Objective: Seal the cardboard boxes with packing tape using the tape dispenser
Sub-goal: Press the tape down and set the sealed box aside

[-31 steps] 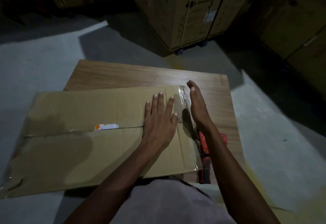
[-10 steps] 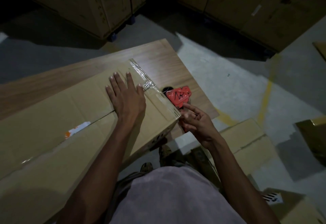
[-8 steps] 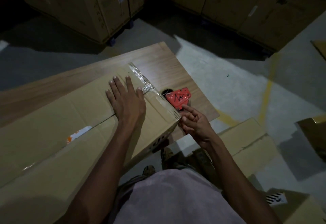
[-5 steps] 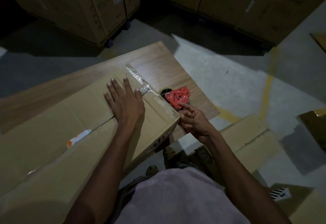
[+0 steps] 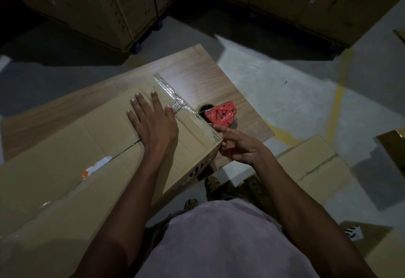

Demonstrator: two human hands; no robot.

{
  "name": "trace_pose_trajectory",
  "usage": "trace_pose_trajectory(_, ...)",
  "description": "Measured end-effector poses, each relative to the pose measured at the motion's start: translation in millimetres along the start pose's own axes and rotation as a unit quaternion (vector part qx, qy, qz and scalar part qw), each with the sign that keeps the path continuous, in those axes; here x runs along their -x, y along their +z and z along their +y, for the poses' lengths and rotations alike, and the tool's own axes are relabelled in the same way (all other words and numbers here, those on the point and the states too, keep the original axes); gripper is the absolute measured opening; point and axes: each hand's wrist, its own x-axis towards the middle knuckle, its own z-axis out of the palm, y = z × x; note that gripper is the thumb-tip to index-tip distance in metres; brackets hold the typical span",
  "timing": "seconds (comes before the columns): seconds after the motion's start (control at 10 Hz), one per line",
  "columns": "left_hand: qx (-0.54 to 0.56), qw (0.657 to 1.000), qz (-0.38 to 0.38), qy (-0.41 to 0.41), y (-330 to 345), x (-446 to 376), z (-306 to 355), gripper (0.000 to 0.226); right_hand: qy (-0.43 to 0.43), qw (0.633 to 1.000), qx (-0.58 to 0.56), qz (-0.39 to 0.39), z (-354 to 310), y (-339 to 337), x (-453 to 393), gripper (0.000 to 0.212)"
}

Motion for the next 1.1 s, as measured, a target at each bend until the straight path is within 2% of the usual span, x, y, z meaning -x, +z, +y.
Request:
trace_pose_trajectory(0.1,0.0,1.0,0.006,-0.001,1,1,0,0.061,-0.026,0.997,-0.055,0.054,11,13,3,0.039)
trace_pose_trajectory(0.2,0.004,1.0,0.006,-0.002,1,1,1,0.061,-0.047,0.994,-0.05,0.087,19,21,7,0.019)
trace_pose_trajectory(0.4,0.007,1.0,0.001,-0.004,1,0,1,0.061,-0.096,0.989,-0.06,0.097,29,28,10,0.009)
trace_pose_trajectory(0.5,0.009,1.0,0.003,-0.001,0,0,1,0.061,-0.108,0.987,-0.038,0.112,29,30,11,0.014)
trace_pose_trajectory(0.6,0.013,1.0,0.002,-0.003,0,1,1,0.061,-0.12,0.979,-0.032,0.163,28,30,10,0.023)
trace_pose_trajectory(0.8,0.01,1.0,0.002,-0.004,0,0,0,0.061,-0.187,0.958,0.101,0.191,18,24,20,0.019)
trace_pose_trajectory(0.9,0.008,1.0,0.007,-0.004,1,0,0,0.061,-0.199,0.944,0.127,0.228,18,29,20,0.027)
trace_pose_trajectory(1.0,0.006,1.0,0.006,-0.004,1,1,2,0.061,-0.199,0.948,0.077,0.236,16,30,21,0.029)
trace_pose_trajectory(1.1,0.006,1.0,0.004,-0.004,0,1,2,0.061,-0.175,0.954,0.065,0.236,15,32,22,0.044)
